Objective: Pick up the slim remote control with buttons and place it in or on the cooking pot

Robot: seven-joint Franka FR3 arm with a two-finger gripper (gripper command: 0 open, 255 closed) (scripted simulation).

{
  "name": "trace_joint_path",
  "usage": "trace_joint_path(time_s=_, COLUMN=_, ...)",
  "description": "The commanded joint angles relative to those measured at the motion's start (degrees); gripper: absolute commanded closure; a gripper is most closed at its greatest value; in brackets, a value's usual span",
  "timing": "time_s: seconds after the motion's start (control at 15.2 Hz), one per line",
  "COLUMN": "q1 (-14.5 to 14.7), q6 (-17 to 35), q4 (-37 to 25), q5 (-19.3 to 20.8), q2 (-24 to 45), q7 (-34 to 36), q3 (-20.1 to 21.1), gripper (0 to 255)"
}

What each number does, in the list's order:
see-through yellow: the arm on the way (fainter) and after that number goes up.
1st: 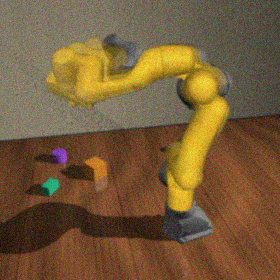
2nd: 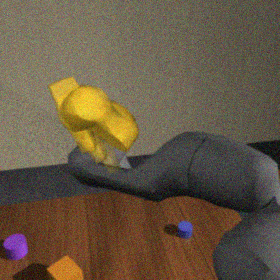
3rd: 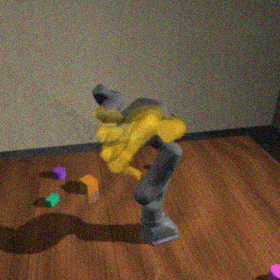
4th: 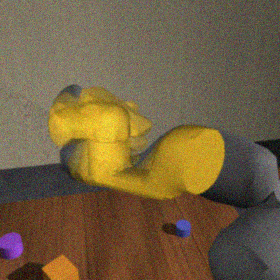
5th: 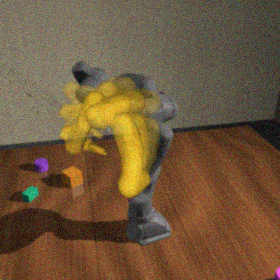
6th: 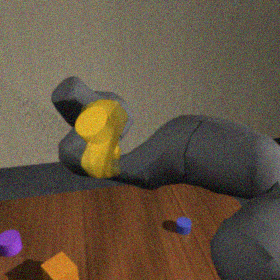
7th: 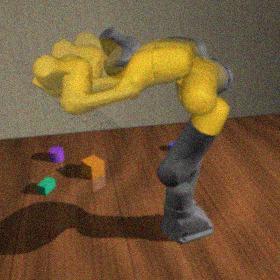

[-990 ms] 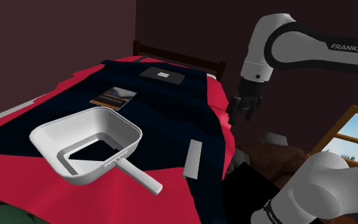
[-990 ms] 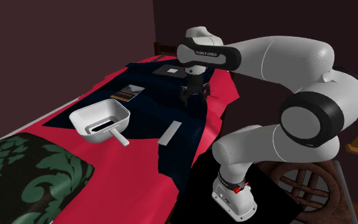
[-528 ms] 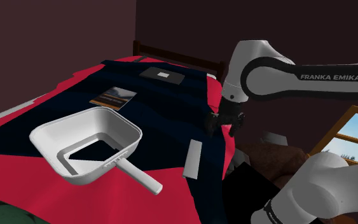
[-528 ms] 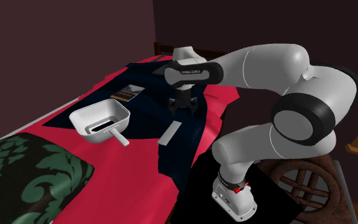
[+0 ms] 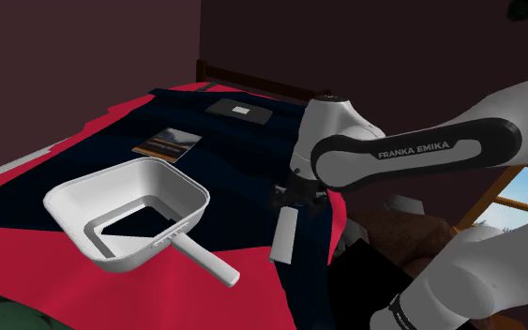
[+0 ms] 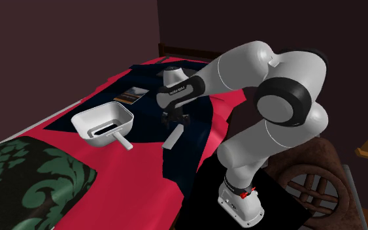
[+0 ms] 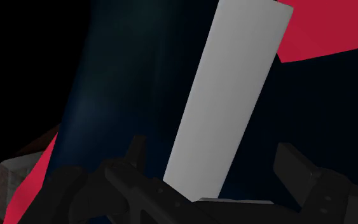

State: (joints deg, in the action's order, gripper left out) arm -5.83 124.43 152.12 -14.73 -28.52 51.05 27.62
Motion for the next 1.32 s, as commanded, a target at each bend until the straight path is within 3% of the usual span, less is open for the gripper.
trace_joint_path(time_s=0.0, q1=-0.83, q6=3.28, q4=0.36, q5=0.17, q2=2.41, q7=2.56, q3=1.59, gripper=0)
trace_joint_path(time_s=0.46, q1=-1.46, q6=9.82, q4=2.86, q5=0.51, q2=6.54, q7=3.21, q3=3.19, gripper=0)
trace_joint_path(time_s=0.92, q1=-1.45, q6=9.8, q4=2.85, q5=0.51, q2=6.54, q7=3.22, q3=3.18, gripper=0)
trace_joint_path(time_s=0.99, q1=-1.45, q6=9.8, q4=2.85, q5=0.51, q2=6.54, q7=3.22, q3=3.18, gripper=255)
trace_joint_path(time_s=1.25, q1=-1.45, q6=9.8, q4=2.86, q5=0.5, q2=6.53, q7=3.21, q3=3.18, gripper=255)
